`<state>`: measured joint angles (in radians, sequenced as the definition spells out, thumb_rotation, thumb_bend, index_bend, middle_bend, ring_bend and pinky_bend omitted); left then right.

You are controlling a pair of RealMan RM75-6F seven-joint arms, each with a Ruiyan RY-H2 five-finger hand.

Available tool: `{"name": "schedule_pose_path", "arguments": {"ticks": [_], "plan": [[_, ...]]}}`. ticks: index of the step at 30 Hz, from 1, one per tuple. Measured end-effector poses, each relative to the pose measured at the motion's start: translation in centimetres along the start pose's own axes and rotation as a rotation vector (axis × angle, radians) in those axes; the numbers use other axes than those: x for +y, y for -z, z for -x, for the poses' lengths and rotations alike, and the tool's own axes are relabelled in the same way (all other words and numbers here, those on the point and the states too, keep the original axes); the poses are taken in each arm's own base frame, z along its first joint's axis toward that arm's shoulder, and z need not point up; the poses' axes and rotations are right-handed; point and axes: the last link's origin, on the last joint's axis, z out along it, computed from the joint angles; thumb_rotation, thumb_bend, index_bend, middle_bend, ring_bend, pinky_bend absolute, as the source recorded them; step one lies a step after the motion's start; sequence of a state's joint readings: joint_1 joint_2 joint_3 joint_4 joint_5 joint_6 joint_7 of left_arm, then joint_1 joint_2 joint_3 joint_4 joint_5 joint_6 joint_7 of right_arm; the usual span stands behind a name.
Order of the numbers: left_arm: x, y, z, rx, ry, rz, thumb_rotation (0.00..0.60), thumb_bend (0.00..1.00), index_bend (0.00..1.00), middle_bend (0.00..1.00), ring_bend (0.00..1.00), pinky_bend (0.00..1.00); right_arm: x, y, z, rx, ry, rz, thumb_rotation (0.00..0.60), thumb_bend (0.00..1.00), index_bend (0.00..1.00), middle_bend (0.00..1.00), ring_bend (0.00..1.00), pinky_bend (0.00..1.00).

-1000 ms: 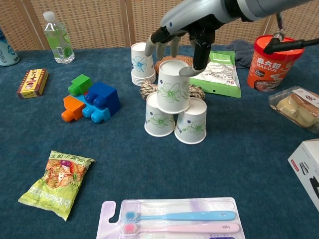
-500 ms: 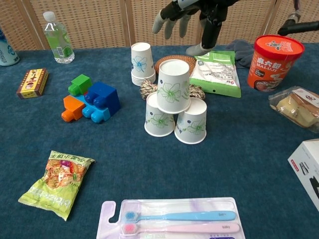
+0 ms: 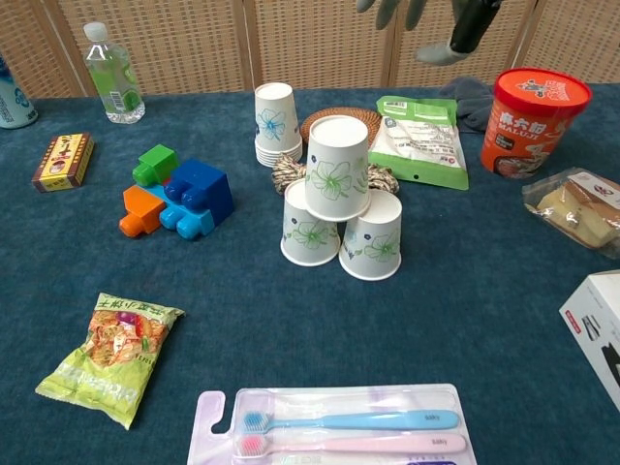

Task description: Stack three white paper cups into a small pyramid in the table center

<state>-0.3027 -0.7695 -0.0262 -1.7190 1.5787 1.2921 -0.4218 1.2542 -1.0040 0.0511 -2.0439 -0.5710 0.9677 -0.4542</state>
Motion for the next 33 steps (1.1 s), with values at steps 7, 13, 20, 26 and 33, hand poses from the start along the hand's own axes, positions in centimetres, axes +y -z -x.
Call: {"name": "schedule_pose_path", "arguments": {"ticks": [7,13,20,26,33], "plan": [[0.0,0.2,-0.4,0.007,-0.007,-0.011,0.600,0.45,0.00,0.00,0.00,0.04,2.7,1.4,0.4,0.057,-0.038,0.040,0.600,0.53,0.07,0.16,0.18,0.51],[0.1,0.3,-0.6,0.010,-0.015,-0.016,0.600,0.45,0.00,0.00,0.00,0.04,5.0,3.0,1.4,0.081,-0.052,0.076,0.600,0.53,0.09,0.16,0.18,0.50],[0.3,0.2,-0.9,0.013,-0.024,-0.021,0.600,0.45,0.00,0.00,0.00,0.04,7.4,5.0,3.2,0.092,-0.081,0.123,0.600,0.53,0.11,0.17,0.18,0.48],[0.4,0.5,-1.0,0.010,-0.023,-0.029,0.600,0.45,0.00,0.00,0.00,0.04,9.0,6.4,4.5,0.095,-0.106,0.162,0.600,0.53,0.13,0.17,0.17,0.43],[0.2,1.3,-0.8,0.005,-0.010,-0.045,0.600,0.45,0.00,0.00,0.00,0.04,11.1,8.2,6.1,0.103,-0.120,0.220,0.600,0.53,0.16,0.17,0.13,0.35]]}}
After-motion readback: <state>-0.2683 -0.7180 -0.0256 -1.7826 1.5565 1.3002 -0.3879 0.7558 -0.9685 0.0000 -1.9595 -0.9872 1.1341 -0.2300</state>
